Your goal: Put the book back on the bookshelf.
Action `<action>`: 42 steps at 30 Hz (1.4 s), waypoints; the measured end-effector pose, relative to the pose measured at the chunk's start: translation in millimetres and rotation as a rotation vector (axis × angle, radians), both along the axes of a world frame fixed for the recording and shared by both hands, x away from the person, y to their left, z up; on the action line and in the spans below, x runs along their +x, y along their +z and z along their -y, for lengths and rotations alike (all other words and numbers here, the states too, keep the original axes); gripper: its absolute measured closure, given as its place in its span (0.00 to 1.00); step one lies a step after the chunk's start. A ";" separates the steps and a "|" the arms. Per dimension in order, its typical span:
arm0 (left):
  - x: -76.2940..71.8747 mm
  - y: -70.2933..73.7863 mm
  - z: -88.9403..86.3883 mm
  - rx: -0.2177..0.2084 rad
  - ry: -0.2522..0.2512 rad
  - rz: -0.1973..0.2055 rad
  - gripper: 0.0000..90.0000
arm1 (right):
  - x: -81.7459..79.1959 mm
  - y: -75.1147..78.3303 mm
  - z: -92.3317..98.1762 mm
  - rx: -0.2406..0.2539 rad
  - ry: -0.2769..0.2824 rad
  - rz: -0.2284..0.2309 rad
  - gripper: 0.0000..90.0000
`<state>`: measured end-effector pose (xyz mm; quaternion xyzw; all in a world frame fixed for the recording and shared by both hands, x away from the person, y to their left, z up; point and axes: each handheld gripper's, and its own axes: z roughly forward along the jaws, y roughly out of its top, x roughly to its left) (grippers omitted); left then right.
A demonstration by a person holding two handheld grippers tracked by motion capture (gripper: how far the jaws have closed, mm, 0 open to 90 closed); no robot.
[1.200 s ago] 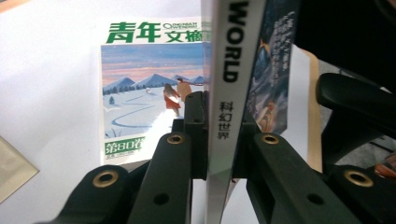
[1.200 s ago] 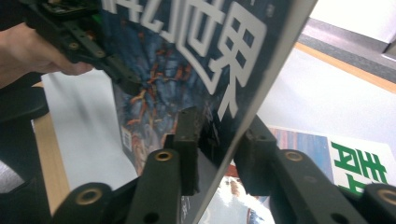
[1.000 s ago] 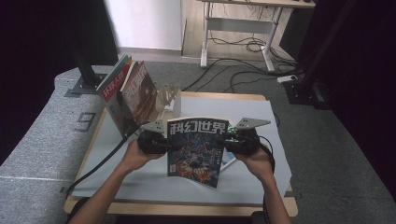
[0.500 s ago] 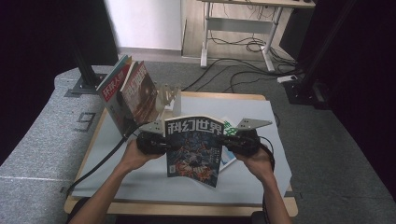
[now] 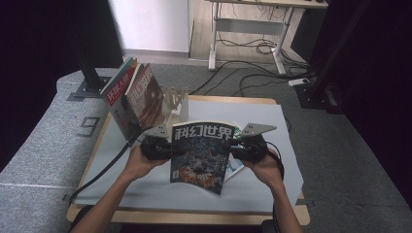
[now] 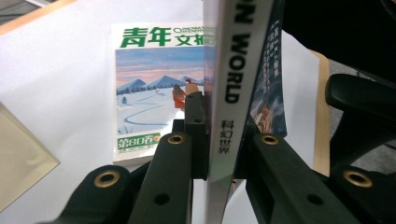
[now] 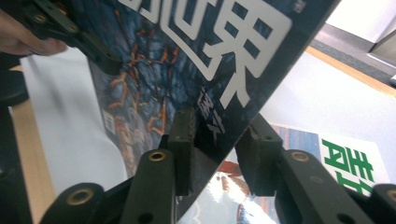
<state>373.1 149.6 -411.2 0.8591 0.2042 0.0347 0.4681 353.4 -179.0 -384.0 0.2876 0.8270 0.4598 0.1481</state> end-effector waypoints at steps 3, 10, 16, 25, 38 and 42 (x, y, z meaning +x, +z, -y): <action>-1.3 0.1 -3.7 -0.008 0.008 -0.003 0.92 | 1.1 -1.6 -1.3 -0.013 -0.012 0.011 0.69; 0.9 0.2 -13.6 -0.010 0.041 -0.027 0.92 | 2.4 -2.4 3.8 -0.035 -0.040 0.025 0.56; 1.1 1.2 -22.2 -0.016 0.070 -0.032 0.92 | 7.3 -11.7 11.6 -0.067 -0.080 0.000 0.45; 2.8 4.0 -35.6 -0.036 0.117 -0.031 0.92 | 17.7 -33.5 24.4 -0.142 -0.152 -0.059 0.33; 2.2 11.8 -53.1 -0.060 0.178 -0.026 0.92 | 24.4 -63.0 41.9 -0.216 -0.221 -0.128 0.25; 2.1 13.4 -59.0 -0.061 0.200 -0.022 0.92 | 24.8 -69.7 48.9 -0.220 -0.245 -0.143 0.23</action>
